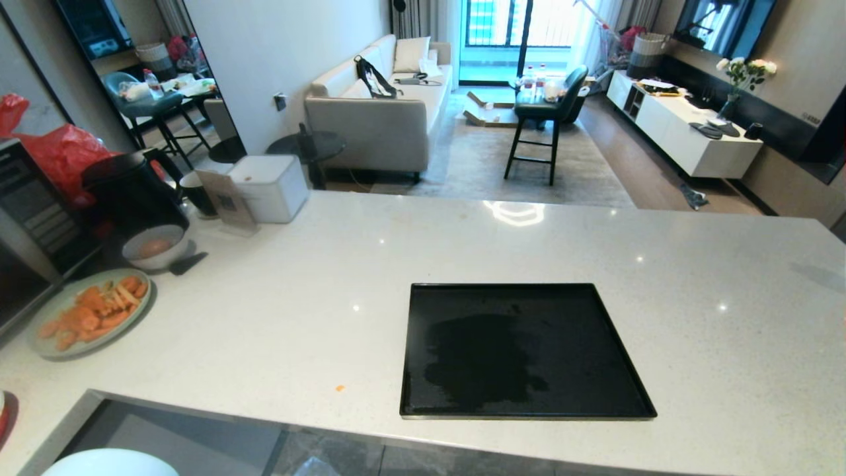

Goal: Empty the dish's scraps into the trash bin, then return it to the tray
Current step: Put the bowl back to the table

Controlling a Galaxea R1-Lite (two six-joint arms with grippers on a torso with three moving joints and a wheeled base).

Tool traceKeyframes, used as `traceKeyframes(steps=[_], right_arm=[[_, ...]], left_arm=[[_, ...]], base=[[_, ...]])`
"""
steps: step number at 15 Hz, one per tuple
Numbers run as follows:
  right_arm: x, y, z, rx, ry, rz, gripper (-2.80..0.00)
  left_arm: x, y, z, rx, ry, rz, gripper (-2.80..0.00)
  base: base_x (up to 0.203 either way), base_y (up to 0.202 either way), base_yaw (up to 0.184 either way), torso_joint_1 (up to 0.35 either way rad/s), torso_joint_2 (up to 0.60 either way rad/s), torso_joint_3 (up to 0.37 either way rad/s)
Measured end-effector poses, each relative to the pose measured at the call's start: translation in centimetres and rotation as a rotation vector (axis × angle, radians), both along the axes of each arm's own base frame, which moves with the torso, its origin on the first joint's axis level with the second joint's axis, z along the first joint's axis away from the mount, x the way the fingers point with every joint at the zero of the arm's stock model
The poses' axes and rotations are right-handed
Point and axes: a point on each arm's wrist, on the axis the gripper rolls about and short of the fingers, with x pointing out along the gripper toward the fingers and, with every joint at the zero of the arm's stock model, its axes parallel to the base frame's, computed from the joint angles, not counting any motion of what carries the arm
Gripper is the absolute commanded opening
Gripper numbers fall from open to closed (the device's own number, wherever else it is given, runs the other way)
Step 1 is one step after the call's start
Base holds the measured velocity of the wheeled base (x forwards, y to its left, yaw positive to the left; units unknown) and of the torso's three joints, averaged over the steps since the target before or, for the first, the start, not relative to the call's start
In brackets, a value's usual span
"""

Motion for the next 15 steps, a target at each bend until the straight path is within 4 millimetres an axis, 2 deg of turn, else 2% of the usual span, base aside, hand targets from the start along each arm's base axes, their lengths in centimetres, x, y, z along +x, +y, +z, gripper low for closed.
traceKeyframes(steps=[7, 12, 15], right_arm=[[0.0, 0.0, 0.0, 0.001, 0.0, 0.0, -2.8], [0.0, 0.0, 0.0, 0.0, -0.001, 0.0, -2.8], [0.0, 0.0, 0.0, 0.0, -0.001, 0.0, -2.8]], left_arm=[[0.0, 0.0, 0.1, -0.004, -0.005, 0.0, -2.8], [-1.2, 0.1, 4.2, -0.014, -0.112, 0.036, -2.8], [-0.9, 0.1, 7.2, -0.014, -0.104, 0.022, -2.8]], base=[[0.0, 0.0, 0.0, 0.0, 0.0, 0.0], [0.0, 0.0, 0.0, 0.0, 0.0, 0.0], [0.0, 0.0, 0.0, 0.0, 0.0, 0.0]])
